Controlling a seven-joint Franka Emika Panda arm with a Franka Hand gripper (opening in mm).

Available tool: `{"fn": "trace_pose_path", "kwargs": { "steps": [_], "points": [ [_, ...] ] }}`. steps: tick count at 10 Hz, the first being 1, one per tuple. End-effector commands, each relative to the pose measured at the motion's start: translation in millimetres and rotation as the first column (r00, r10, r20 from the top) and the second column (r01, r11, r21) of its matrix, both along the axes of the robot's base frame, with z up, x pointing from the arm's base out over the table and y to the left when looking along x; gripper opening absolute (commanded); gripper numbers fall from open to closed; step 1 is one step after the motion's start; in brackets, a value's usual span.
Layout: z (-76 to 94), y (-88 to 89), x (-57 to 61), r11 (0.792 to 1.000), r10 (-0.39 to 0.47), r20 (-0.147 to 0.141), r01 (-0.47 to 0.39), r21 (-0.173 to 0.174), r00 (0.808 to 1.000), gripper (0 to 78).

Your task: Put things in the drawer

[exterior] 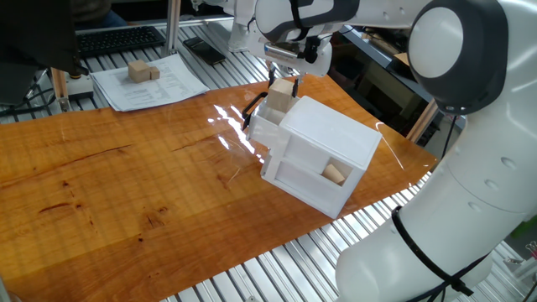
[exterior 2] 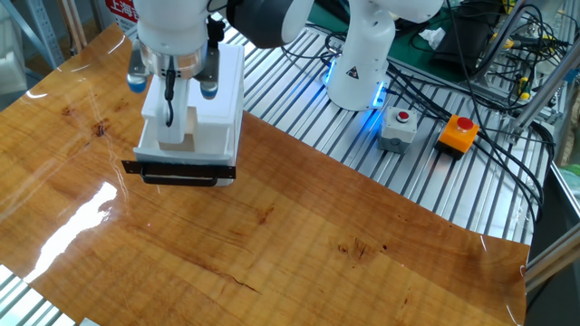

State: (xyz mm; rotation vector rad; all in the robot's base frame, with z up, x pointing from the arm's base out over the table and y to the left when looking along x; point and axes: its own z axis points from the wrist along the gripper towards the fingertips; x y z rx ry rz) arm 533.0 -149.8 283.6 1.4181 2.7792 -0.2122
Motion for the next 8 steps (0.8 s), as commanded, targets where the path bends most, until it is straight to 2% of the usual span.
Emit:
{"fn": "trace_pose_path", "kwargs": {
  "steps": [1, 2, 8],
  "points": [
    [0.3, -0.4, -0.2, 1.000, -0.008, 0.007, 0.008, 0.005, 1.000, 1.3],
    [0.3, -0.4, -0.2, 1.000, -0.007, 0.007, 0.007, 0.005, 1.000, 77.4],
    [0.3, -0.4, -0.2, 1.000, -0.007, 0.007, 0.007, 0.005, 1.000, 77.4]
  ]
}}
